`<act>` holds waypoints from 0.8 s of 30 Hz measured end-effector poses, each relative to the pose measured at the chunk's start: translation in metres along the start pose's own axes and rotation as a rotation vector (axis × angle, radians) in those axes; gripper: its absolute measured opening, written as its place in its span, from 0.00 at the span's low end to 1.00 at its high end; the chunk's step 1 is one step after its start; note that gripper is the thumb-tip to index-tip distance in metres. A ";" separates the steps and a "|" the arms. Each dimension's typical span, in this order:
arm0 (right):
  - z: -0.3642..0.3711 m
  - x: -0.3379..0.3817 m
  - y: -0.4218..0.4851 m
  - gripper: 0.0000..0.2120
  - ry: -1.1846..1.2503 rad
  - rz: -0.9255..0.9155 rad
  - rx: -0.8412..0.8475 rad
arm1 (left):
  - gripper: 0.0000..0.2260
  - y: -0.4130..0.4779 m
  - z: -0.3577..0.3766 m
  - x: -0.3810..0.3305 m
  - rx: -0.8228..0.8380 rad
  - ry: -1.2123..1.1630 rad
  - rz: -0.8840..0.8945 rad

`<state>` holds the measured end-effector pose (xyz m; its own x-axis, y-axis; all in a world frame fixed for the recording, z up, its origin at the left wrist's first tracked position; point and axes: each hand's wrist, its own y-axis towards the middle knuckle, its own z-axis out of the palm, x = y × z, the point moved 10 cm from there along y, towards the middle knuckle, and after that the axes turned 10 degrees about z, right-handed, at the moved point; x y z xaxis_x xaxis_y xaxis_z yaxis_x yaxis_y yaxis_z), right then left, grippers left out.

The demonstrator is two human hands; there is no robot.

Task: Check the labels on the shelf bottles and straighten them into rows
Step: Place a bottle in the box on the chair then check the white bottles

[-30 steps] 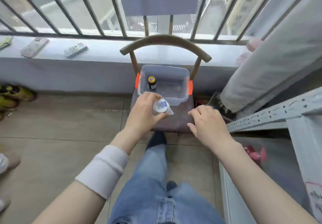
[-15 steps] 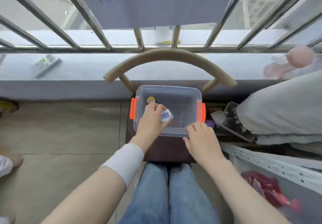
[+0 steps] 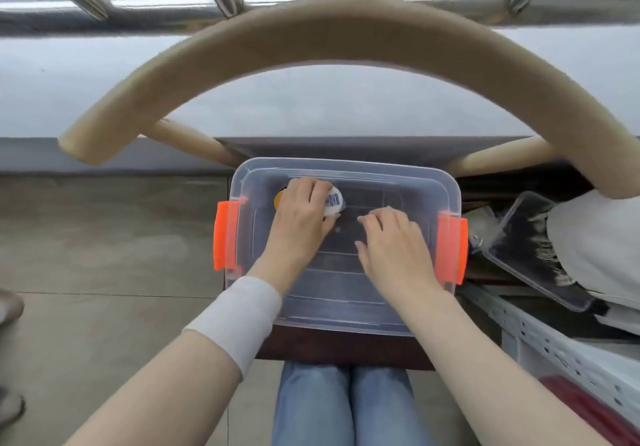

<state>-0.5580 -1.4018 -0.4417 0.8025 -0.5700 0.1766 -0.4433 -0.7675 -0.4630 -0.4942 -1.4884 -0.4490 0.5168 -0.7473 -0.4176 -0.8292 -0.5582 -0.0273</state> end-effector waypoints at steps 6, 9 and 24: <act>0.004 -0.005 -0.001 0.15 0.001 0.009 0.039 | 0.22 -0.004 -0.011 -0.006 0.027 0.027 -0.025; -0.009 -0.005 -0.013 0.17 -0.018 -0.005 0.059 | 0.21 -0.009 -0.032 -0.017 0.044 0.064 0.019; -0.109 -0.025 -0.262 0.18 0.067 0.338 -0.175 | 0.22 -0.144 -0.136 -0.183 0.514 0.381 0.378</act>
<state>-0.5057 -1.2189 -0.2299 0.5739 -0.8130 0.0986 -0.7445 -0.5680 -0.3507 -0.4406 -1.3201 -0.2449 0.1368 -0.9804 -0.1417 -0.9118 -0.0688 -0.4048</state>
